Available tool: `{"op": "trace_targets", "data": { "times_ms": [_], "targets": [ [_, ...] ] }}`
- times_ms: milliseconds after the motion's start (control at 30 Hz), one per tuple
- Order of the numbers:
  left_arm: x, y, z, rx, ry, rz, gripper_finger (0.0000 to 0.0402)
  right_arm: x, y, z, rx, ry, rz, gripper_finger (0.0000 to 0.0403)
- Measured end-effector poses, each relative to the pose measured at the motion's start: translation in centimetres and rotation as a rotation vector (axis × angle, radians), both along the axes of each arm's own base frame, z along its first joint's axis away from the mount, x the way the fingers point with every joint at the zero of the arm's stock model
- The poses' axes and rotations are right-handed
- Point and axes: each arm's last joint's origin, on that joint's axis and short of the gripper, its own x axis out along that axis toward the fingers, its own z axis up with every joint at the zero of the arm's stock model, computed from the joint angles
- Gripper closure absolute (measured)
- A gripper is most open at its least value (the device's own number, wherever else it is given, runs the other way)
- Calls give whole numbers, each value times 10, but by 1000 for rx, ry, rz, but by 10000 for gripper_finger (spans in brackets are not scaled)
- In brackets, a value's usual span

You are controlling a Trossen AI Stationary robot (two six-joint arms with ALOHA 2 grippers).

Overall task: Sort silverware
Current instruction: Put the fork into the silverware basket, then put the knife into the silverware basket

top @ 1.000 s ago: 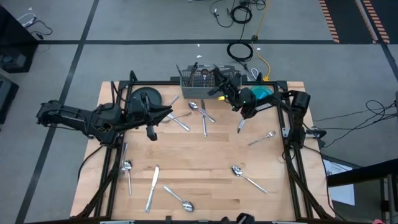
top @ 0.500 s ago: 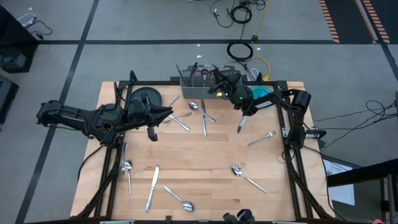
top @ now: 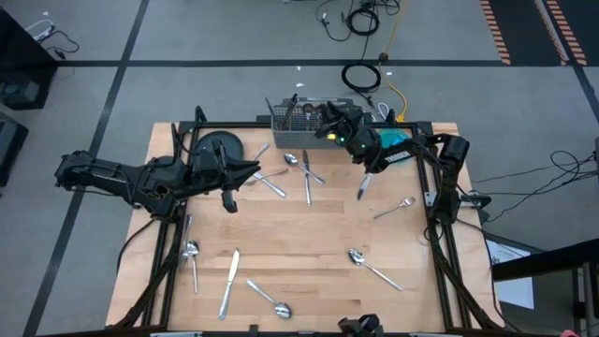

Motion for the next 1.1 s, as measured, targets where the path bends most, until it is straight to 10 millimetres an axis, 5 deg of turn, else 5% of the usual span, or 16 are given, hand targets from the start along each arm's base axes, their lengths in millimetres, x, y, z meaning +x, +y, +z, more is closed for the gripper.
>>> {"op": "trace_targets", "data": {
  "times_ms": [300, 467, 667, 767, 900, 1100],
  "targets": [
    [0, 0, 0, -1, 0, 0, 350, -3, 2, 13, -8, -31, 1, 219],
    [0, 0, -1, 0, 12, 0, 350, -13, 10, 50, -48, -76, 16, 223],
    [0, 0, -4, 1, 37, 0, 350, -46, 44, 84, 93, 433, 63, 240],
    [0, 0, -5, -24, 43, -3, 350, -79, 62, 85, 269, 624, -10, 251],
    [0, 0, -5, -42, 39, 2, 350, -116, 81, 74, 598, 657, -97, 264],
    [0, 1, -4, -45, 31, 5, 350, -120, 93, 50, 814, 676, -214, 268]
  ]
}}
